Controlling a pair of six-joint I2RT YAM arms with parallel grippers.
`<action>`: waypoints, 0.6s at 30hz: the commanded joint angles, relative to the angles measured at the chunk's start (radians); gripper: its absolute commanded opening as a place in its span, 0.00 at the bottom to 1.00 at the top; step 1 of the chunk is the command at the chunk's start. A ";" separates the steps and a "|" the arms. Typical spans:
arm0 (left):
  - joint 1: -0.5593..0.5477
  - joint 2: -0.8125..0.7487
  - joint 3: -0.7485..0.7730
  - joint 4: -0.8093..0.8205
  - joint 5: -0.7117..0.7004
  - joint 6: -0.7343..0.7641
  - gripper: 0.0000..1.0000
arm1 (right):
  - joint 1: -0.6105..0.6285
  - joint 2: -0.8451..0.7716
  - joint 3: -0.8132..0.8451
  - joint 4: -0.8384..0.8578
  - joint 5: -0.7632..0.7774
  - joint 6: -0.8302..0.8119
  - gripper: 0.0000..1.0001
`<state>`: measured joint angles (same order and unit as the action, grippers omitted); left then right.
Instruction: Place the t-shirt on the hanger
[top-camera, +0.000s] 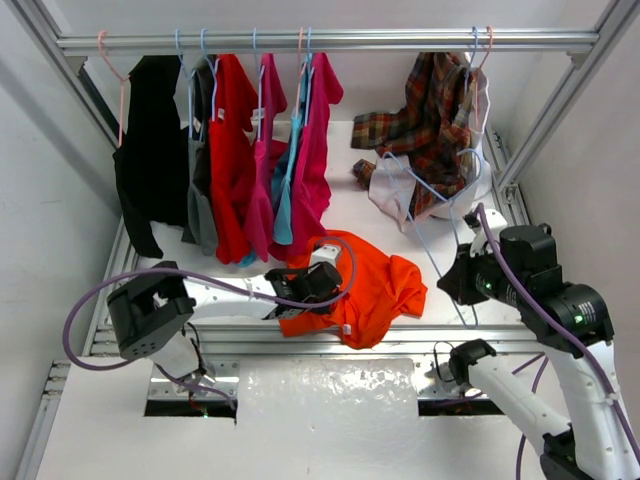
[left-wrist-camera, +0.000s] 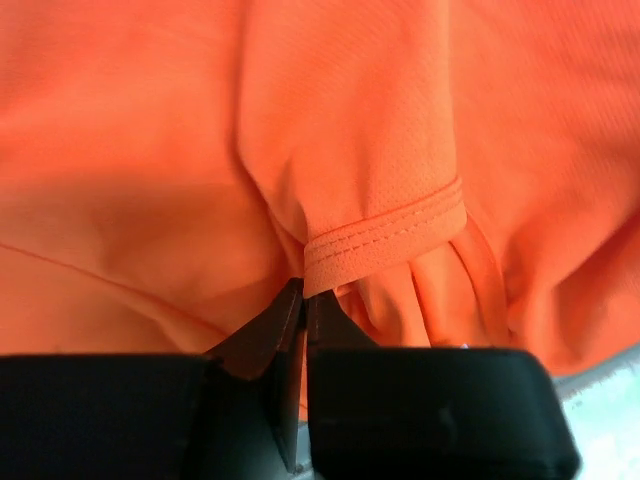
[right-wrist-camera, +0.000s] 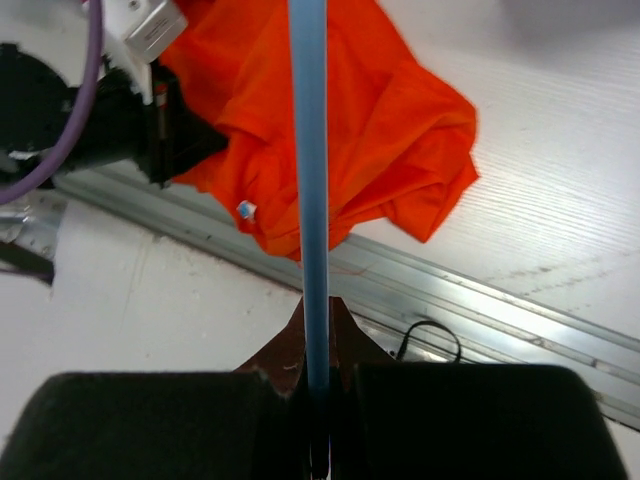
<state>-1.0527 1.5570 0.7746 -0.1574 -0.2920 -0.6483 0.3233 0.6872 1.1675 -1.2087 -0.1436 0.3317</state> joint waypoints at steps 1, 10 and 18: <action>-0.006 -0.043 0.031 -0.007 -0.102 0.007 0.00 | 0.002 -0.011 -0.006 0.044 -0.135 -0.026 0.00; 0.147 -0.193 0.205 -0.339 -0.268 0.015 0.00 | 0.036 -0.061 -0.086 0.008 -0.375 -0.034 0.00; 0.335 -0.195 0.408 -0.442 -0.177 0.130 0.00 | 0.057 -0.080 -0.181 0.014 -0.442 -0.026 0.00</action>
<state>-0.7235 1.3445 1.0882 -0.5362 -0.4782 -0.5816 0.3756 0.6056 1.0164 -1.2263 -0.5297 0.3099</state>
